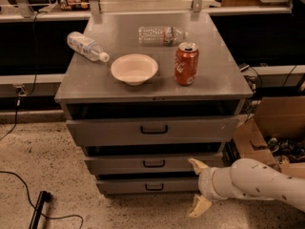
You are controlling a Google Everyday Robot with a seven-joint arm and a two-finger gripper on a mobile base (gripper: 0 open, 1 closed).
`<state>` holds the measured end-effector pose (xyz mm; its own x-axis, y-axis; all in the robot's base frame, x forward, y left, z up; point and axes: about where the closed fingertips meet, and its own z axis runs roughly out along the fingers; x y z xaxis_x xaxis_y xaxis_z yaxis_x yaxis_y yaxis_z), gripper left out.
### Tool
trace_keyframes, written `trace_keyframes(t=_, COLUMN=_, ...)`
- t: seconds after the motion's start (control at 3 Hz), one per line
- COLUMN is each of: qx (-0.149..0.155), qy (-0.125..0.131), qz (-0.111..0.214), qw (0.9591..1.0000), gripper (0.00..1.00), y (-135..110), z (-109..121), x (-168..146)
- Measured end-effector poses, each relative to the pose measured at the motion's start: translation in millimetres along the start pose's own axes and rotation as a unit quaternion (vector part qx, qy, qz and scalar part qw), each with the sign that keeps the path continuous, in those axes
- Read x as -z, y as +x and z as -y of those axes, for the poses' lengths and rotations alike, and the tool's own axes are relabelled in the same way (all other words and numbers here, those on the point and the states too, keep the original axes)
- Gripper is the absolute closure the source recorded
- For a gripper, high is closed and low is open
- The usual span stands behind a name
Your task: Open middle drawer
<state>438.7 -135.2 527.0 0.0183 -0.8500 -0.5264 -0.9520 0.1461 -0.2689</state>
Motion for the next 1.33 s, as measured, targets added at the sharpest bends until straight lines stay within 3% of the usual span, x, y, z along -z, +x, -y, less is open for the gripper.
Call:
trace_keyframes(t=0.33, qx=0.025, qy=-0.006, qz=-0.003, qw=0.9997, gripper=0.00, y=13.4, z=32.4, x=-24.5)
trace_keyframes(t=0.67, qx=0.033, qy=-0.028, qz=0.001, qw=0.9991, gripper=0.00, y=29.3, z=45.0, x=-44.4)
trace_keyframes(t=1.33, qx=0.037, qy=-0.035, qz=-0.001, qw=0.9987, gripper=0.00, y=50.2, z=76.0, x=-82.0)
